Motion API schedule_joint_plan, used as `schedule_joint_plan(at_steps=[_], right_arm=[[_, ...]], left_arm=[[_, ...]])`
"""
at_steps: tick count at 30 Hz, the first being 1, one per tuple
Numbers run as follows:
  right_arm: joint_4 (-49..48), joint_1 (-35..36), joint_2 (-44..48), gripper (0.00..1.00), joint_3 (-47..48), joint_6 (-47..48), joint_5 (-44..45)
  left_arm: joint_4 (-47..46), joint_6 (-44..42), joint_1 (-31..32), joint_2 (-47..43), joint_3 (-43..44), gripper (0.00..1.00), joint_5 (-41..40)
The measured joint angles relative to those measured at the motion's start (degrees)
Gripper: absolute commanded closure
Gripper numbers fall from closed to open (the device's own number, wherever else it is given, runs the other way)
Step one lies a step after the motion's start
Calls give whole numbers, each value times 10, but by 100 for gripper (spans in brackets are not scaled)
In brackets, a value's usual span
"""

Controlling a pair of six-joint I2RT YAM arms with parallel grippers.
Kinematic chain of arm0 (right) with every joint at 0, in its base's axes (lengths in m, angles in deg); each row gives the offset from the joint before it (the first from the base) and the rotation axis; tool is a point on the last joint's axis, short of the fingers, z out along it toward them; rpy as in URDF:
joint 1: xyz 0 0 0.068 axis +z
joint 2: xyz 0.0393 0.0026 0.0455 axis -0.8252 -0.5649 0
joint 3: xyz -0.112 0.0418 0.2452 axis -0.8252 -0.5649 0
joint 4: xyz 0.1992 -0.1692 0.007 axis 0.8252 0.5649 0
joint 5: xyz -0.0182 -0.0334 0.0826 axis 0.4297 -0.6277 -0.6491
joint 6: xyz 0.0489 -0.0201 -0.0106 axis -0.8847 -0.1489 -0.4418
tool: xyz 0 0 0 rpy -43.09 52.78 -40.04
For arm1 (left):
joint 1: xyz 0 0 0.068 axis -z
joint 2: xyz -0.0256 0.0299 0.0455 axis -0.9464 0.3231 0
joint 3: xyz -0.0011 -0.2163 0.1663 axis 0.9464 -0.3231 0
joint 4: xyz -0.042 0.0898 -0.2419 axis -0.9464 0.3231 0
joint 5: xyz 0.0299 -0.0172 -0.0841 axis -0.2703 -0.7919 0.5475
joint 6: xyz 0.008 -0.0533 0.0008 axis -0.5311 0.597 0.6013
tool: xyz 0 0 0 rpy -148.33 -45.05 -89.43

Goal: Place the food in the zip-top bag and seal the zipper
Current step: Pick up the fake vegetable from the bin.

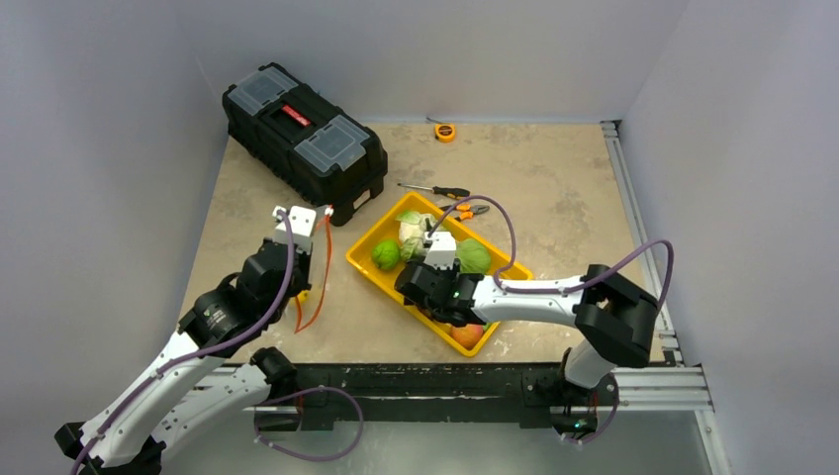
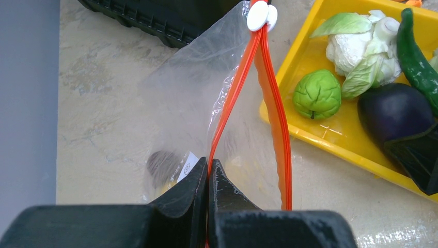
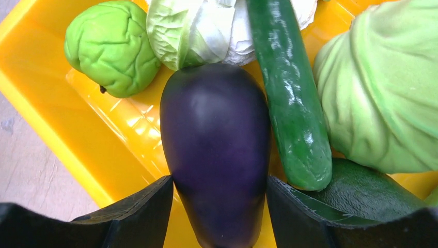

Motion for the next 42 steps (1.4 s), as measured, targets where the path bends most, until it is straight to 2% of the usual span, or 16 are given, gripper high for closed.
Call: schedule_joint_plan(at_steps=[6,18,24,29,38,42], right_arm=[[-13,0,-30,34,17,0,32],[-17,-2,-61,26,20,18,32],[-20,-2,-61,40,20,33,32],[-24,-2,-48,57,11,48,30],[-56,-2,64,78,-43,82,29],[-74,-2,107,91,-55,101,31]], left_arm=[[0,0,0,2,0,100,0],[0,0,0,8,0,100,0],[0,0,0,9,0,100,0],[0,0,0,9,0,100,0],[0,0,0,8,0,100,0],[0,0,0,8,0,100,0]])
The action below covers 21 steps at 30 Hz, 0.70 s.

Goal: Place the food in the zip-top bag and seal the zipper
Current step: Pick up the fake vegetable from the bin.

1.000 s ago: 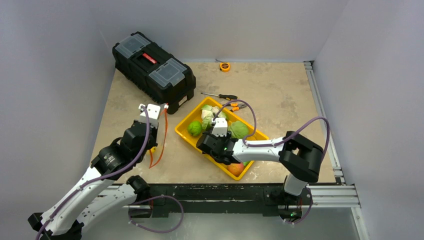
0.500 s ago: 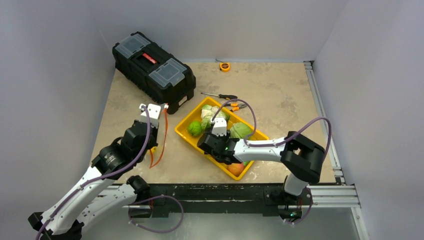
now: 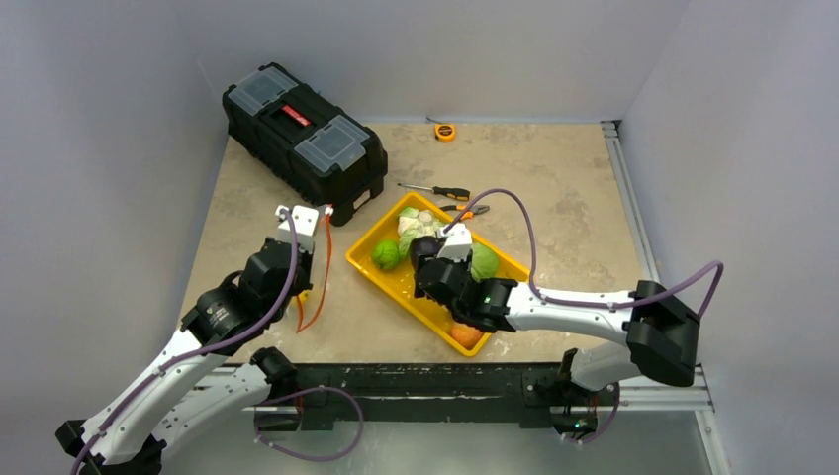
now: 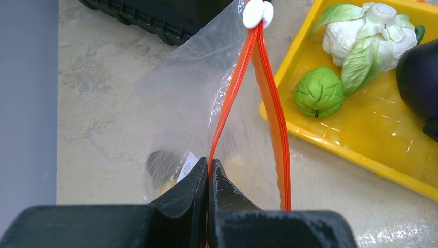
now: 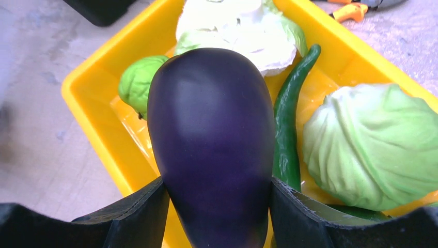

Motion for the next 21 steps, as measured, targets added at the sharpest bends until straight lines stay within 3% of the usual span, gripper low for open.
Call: schedule_joint_plan(at_steps=[3,11,16,21], right_arm=[[-12,0,26,100,-11,14,-1],[-59,0,88,100,-31,58,-40],[-136,0,105,100,-31,83,-130],[-181,0,60,100,20,82,-234]], left_arm=[[0,0,0,1,0,100,0],[0,0,0,2,0,100,5],[0,0,0,1,0,100,7],[0,0,0,0,0,100,7]])
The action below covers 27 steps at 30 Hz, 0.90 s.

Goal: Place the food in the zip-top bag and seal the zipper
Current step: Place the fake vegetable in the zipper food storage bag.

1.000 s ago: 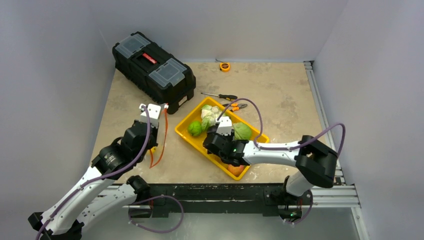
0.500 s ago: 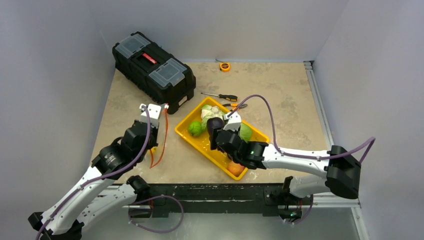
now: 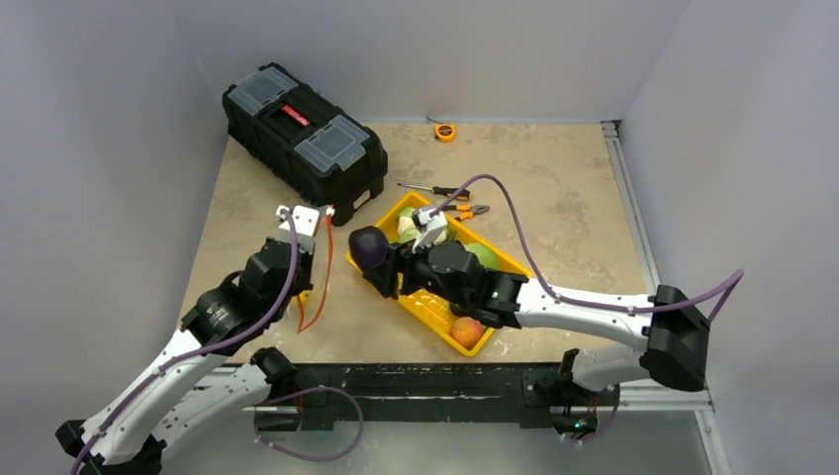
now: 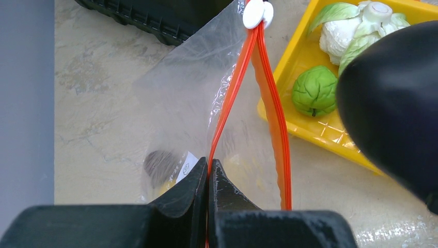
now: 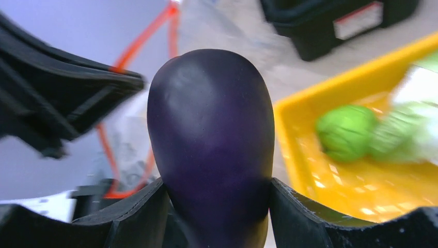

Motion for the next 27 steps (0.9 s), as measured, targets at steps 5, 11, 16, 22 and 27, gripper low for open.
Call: schedule_joint_plan(at_steps=[5,11,16,22,27], right_arm=[[-47,0,-61,100,76,-35,-101],[-66,-4,-136,100,155,-99,-157],[-63,-6,-163,100,160,-150,-156],[-61,-7,-180,100,160,-190,-157],[-36,-7,-190,100,163,-196,-155]], left_arm=[[1,0,0,-2,0,100,0],[4,0,-1,-14,0,100,-10],[9,0,0,-15,0,100,-9],[10,0,0,-14,0,100,-9],[10,0,0,-14,0,100,-7]])
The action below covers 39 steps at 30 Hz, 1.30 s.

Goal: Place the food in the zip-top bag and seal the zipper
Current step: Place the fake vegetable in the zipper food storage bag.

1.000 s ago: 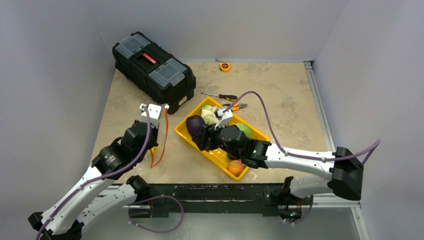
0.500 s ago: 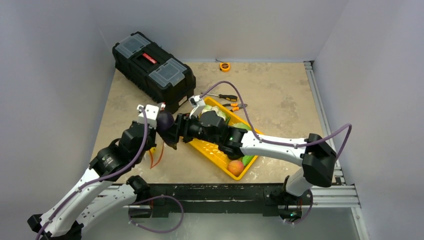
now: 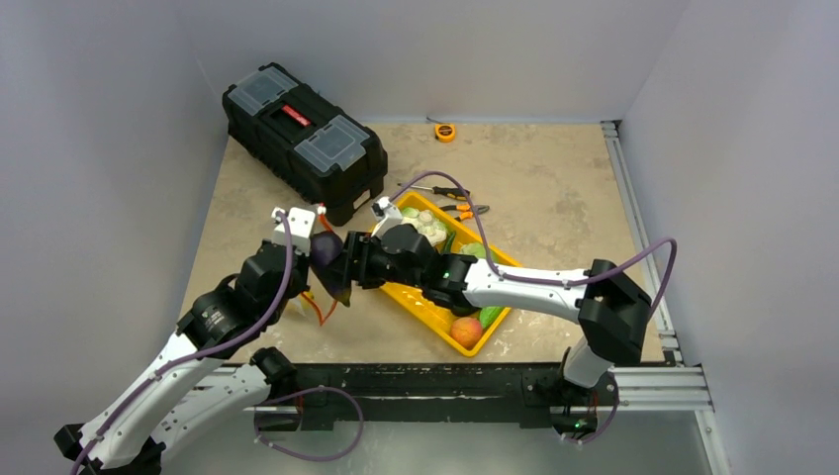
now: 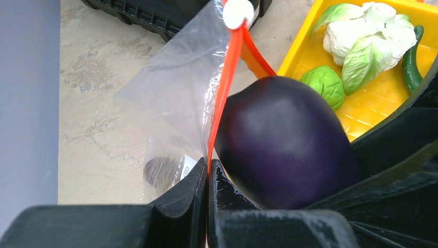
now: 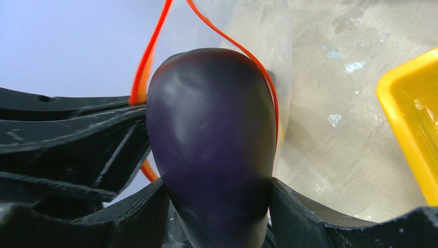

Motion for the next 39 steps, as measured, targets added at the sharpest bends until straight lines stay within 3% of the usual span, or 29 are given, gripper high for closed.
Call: schedule_joint_plan(at_steps=[9,18,26,31,39], right_arm=[[89,-1,-46,100,73,9,6],[116,-2,-99,87,137,26,16],[142,0,-104,79,158,56,36],[165,2,-97,69,159,80,45],[145,-5,-79,67,145,71,35]], left_arm=[[0,-1,0,-2,0,100,3],[-2,-5,0,-8,0,100,9],[-12,-6,0,-8,0,100,21],[-12,-6,0,-7,0,100,26],[-16,-6,0,-6,0,100,28]])
